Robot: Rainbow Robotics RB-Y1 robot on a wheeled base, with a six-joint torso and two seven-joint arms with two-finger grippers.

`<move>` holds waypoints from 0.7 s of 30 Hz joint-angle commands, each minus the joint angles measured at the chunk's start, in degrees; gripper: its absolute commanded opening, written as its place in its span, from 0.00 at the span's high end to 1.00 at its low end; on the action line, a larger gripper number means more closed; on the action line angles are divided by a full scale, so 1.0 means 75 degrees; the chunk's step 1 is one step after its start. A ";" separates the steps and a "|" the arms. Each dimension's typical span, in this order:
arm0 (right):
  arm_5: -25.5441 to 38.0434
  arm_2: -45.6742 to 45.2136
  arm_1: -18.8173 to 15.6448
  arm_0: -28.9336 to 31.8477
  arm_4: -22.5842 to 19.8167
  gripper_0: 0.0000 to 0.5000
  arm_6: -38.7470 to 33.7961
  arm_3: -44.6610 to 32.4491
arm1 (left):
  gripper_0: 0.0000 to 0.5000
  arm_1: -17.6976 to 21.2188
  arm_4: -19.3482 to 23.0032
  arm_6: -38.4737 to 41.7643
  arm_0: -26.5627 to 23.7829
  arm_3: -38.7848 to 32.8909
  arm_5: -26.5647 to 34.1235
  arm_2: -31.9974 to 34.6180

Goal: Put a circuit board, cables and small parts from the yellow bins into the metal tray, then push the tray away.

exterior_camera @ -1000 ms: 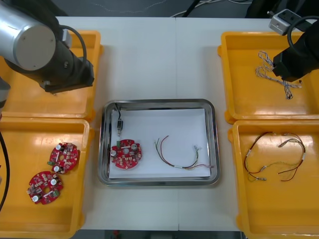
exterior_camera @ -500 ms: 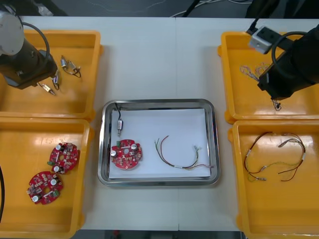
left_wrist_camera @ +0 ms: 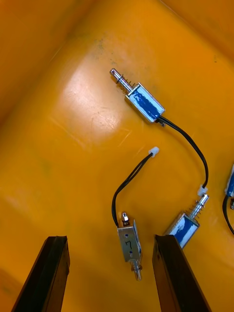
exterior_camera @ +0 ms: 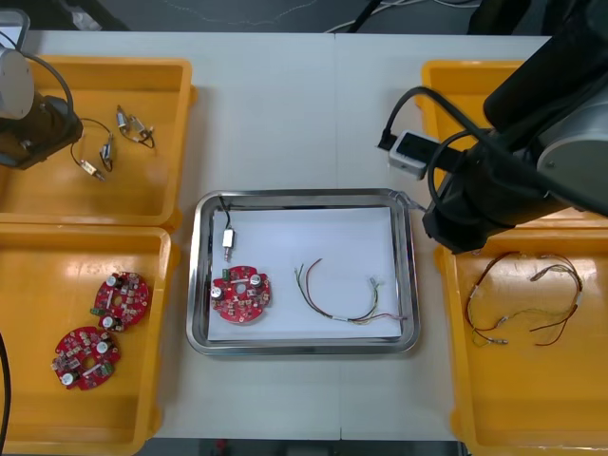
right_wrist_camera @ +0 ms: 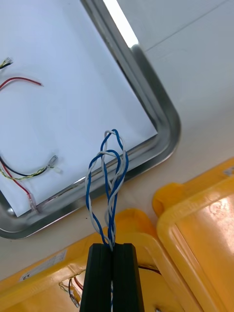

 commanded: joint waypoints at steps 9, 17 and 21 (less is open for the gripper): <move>-0.1074 0.2365 -0.0124 -0.1303 0.0405 1.00 -0.0215 0.0406 | 0.00 0.0033 0.0014 -0.0227 -0.0339 0.0435 -0.0690 -0.0014; -0.1473 0.3220 0.0321 -0.2089 0.0475 1.00 -0.0168 0.1402 | 0.00 -0.0365 0.0014 -0.0273 -0.0339 0.0482 -0.0807 -0.0014; -0.1813 0.3607 0.0602 -0.2370 0.0616 1.00 -0.0110 0.2012 | 0.00 -0.0529 -0.0068 -0.0285 -0.0339 0.0482 -0.0807 -0.0014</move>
